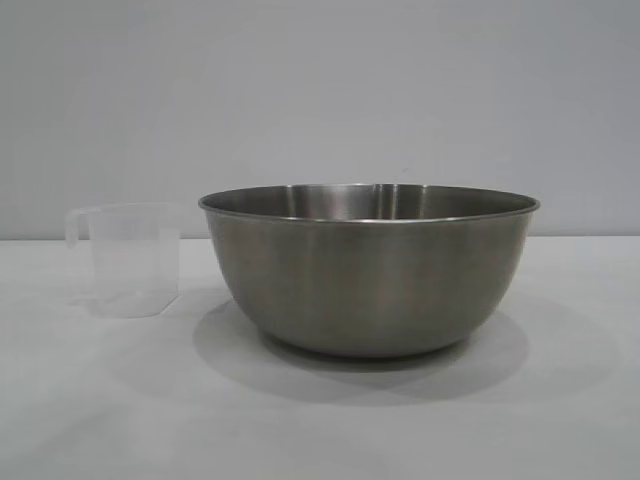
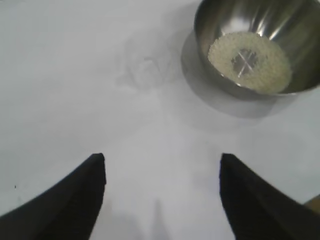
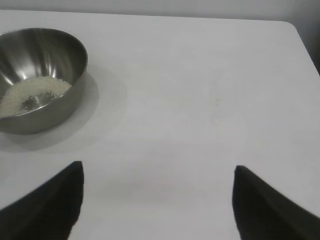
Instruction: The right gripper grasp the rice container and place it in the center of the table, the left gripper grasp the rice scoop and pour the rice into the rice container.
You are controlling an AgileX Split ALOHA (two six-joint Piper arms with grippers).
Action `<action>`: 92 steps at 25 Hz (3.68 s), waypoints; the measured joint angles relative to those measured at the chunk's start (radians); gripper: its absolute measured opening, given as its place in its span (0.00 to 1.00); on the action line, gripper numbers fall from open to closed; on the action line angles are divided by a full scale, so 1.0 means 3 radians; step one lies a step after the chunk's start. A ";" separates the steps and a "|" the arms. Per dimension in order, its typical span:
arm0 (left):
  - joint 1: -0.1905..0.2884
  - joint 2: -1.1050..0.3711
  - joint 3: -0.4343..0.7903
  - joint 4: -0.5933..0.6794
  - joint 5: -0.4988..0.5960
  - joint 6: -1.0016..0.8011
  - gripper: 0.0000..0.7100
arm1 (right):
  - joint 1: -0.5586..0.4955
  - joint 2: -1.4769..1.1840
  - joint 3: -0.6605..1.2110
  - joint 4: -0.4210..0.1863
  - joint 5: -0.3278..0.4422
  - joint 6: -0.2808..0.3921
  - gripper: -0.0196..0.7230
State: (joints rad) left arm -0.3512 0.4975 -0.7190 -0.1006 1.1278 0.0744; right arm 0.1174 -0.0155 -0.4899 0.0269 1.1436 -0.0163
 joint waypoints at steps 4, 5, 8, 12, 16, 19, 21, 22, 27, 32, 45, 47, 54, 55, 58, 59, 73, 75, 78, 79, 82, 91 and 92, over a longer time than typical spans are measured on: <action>0.0000 -0.0357 0.0000 0.0094 0.0263 0.0000 0.74 | 0.0000 0.0000 0.0000 0.0000 0.0000 0.0000 0.78; 0.0000 -0.0452 0.0000 0.0144 0.0305 -0.0012 0.74 | 0.0000 0.0000 0.0000 0.0000 0.0000 0.0000 0.78; 0.0000 -0.0735 0.0096 0.0222 0.0324 -0.0064 0.74 | 0.0000 0.0000 0.0000 0.0000 0.0000 0.0000 0.78; 0.0000 -0.1126 0.0442 0.0200 0.0274 -0.0077 0.74 | 0.0000 0.0000 0.0000 0.0000 0.0000 0.0000 0.78; 0.0000 -0.1434 0.0698 0.0202 0.0010 -0.0077 0.74 | 0.0000 0.0000 0.0000 0.0000 0.0000 0.0000 0.78; 0.0000 -0.1472 0.0722 0.0249 -0.0034 -0.0077 0.74 | 0.0000 0.0000 0.0000 0.0000 0.0000 0.0000 0.78; 0.0000 -0.1472 0.0730 0.0317 -0.0033 -0.0077 0.74 | 0.0000 0.0000 0.0000 0.0000 0.0000 0.0000 0.78; 0.0000 -0.1472 0.0730 0.0344 -0.0033 -0.0077 0.74 | 0.0000 0.0000 0.0000 0.0000 0.0000 0.0000 0.78; 0.0000 -0.1472 0.0732 0.0321 -0.0012 -0.0077 0.74 | 0.0000 0.0000 0.0000 0.0000 0.0000 0.0000 0.78; 0.0000 -0.1472 0.0732 0.0315 0.0001 -0.0080 0.74 | 0.0000 0.0000 0.0000 0.0000 0.0000 0.0000 0.78; 0.0150 -0.1526 0.0737 0.0315 0.0022 -0.0080 0.74 | 0.0000 0.0000 0.0000 0.0000 0.0000 0.0000 0.78; 0.0324 -0.1562 0.0737 0.0315 0.0023 -0.0080 0.74 | 0.0000 0.0000 0.0000 0.0000 0.0000 0.0000 0.78; 0.1002 -0.1715 0.0737 0.0315 0.0049 -0.0080 0.74 | 0.0000 0.0000 0.0000 0.0000 0.0000 0.0000 0.78; 0.1062 -0.1715 0.0737 0.0315 0.0049 -0.0080 0.74 | 0.0000 0.0000 0.0000 0.0000 0.0000 0.0000 0.78; 0.1226 -0.1715 0.0737 0.0315 0.0049 -0.0080 0.74 | 0.0000 0.0000 0.0000 0.0000 0.0000 0.0000 0.78; 0.1261 -0.1715 0.0737 0.0315 0.0049 -0.0080 0.74 | 0.0000 0.0000 0.0000 0.0000 0.0000 0.0000 0.78; 0.1307 -0.1715 0.0737 0.0315 0.0049 -0.0080 0.74 | 0.0000 0.0000 0.0000 0.0000 0.0000 0.0000 0.78; 0.1307 -0.1715 0.0737 0.0315 0.0049 -0.0080 0.74 | 0.0000 0.0000 0.0000 0.0000 0.0000 0.0000 0.78; 0.1307 -0.1715 0.0737 0.0315 0.0049 -0.0080 0.74 | 0.0000 0.0000 0.0000 0.0000 0.0000 0.0000 0.78; 0.1307 -0.1715 0.0737 0.0315 0.0049 -0.0080 0.74 | 0.0000 0.0000 0.0000 0.0000 0.0000 0.0000 0.78; 0.1307 -0.1715 0.0737 0.0315 0.0049 -0.0080 0.74 | 0.0000 0.0000 0.0000 0.0000 0.0000 0.0000 0.78; 0.1307 -0.1715 0.0737 0.0315 0.0049 -0.0080 0.74 | 0.0000 0.0000 0.0000 0.0000 0.0000 0.0000 0.78; 0.1307 -0.1715 0.0737 0.0315 0.0049 -0.0080 0.74 | 0.0000 0.0000 0.0000 0.0000 0.0000 0.0000 0.78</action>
State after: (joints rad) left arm 0.0409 -0.0171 -0.4978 -0.0062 1.1426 0.0505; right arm 0.1174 -0.0155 -0.4899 0.0269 1.1436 -0.0163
